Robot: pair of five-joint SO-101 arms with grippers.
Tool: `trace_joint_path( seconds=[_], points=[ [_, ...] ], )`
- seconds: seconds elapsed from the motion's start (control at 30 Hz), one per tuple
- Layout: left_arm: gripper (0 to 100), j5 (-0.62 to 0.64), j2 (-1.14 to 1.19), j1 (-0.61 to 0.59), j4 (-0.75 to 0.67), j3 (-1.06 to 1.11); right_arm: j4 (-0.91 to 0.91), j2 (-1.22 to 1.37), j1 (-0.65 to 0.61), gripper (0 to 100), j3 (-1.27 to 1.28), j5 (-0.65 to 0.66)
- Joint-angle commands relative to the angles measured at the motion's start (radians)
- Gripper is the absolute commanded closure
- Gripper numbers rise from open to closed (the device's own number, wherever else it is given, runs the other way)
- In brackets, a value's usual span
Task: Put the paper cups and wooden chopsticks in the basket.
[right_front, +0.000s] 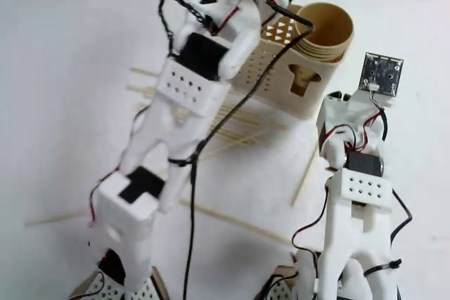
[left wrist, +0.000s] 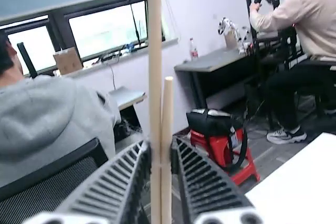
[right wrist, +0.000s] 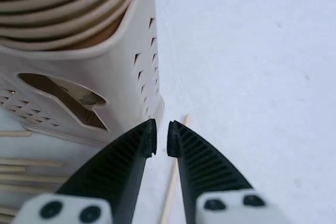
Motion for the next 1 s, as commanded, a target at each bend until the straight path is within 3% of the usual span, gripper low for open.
trace_joint_path(
  seconds=[0.0,0.4,0.57,0.63,0.8,0.97],
  points=[
    [98,0.011,0.064,0.044,0.014,-0.190,-0.018,-0.036,-0.010,94.7,-0.006,-0.006],
    [97,0.009,0.234,0.007,0.209,-0.224,-0.018,-0.036,-0.010,94.7,-0.006,-0.006],
    [86,0.012,0.249,-0.004,0.336,-0.226,-0.018,-0.036,-0.010,94.7,-0.006,-0.006],
    [86,0.012,0.248,-0.015,0.371,-0.238,-0.018,-0.036,-0.010,94.7,-0.006,-0.006],
    [86,0.009,0.248,-0.048,0.523,-0.387,-0.018,-0.036,-0.010,94.7,-0.006,-0.006],
    [86,0.005,0.249,-0.082,0.775,-0.631,-0.018,-0.035,-0.010,94.7,-0.006,-0.006]
  ],
)
